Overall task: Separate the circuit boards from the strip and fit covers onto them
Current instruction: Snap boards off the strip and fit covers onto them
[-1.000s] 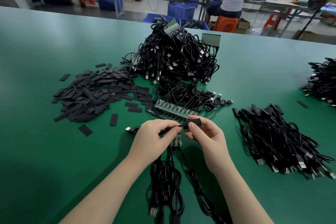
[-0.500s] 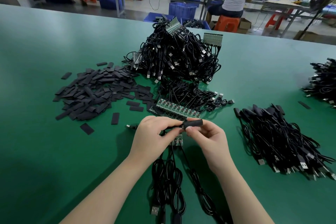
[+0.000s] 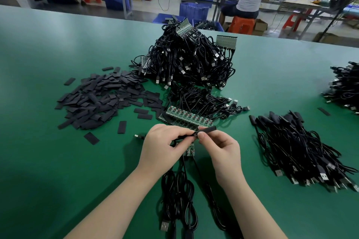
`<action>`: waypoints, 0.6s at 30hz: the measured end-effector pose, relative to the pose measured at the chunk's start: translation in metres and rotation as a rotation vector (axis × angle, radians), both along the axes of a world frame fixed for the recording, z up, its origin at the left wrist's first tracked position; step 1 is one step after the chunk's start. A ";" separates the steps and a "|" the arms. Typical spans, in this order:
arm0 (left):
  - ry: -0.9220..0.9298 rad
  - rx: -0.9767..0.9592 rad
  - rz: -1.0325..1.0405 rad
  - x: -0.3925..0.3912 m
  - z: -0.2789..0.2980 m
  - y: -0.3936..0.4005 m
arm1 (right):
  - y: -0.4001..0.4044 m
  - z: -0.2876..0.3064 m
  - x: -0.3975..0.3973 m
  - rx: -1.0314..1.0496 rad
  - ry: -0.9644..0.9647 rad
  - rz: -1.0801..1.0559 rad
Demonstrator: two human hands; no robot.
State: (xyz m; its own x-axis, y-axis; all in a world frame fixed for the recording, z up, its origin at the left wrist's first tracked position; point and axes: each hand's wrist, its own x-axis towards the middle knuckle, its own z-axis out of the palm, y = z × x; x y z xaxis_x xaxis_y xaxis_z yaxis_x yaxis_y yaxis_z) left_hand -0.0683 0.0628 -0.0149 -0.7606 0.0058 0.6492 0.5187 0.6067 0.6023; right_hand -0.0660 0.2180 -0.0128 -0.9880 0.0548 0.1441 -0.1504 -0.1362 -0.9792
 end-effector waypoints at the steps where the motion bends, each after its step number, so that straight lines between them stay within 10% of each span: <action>1: 0.005 -0.002 0.002 0.000 0.000 0.000 | 0.000 0.000 0.000 0.001 0.005 0.001; 18: 0.005 -0.039 -0.023 -0.001 -0.004 -0.003 | 0.005 0.003 0.000 0.071 -0.041 0.048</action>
State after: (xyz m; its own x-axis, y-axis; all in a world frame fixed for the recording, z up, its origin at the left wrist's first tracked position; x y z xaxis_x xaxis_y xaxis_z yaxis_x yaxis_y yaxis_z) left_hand -0.0698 0.0598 -0.0190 -0.7568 0.0492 0.6517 0.5359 0.6176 0.5757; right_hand -0.0662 0.2228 -0.0099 -0.9944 -0.0012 0.1054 -0.1051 -0.0722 -0.9918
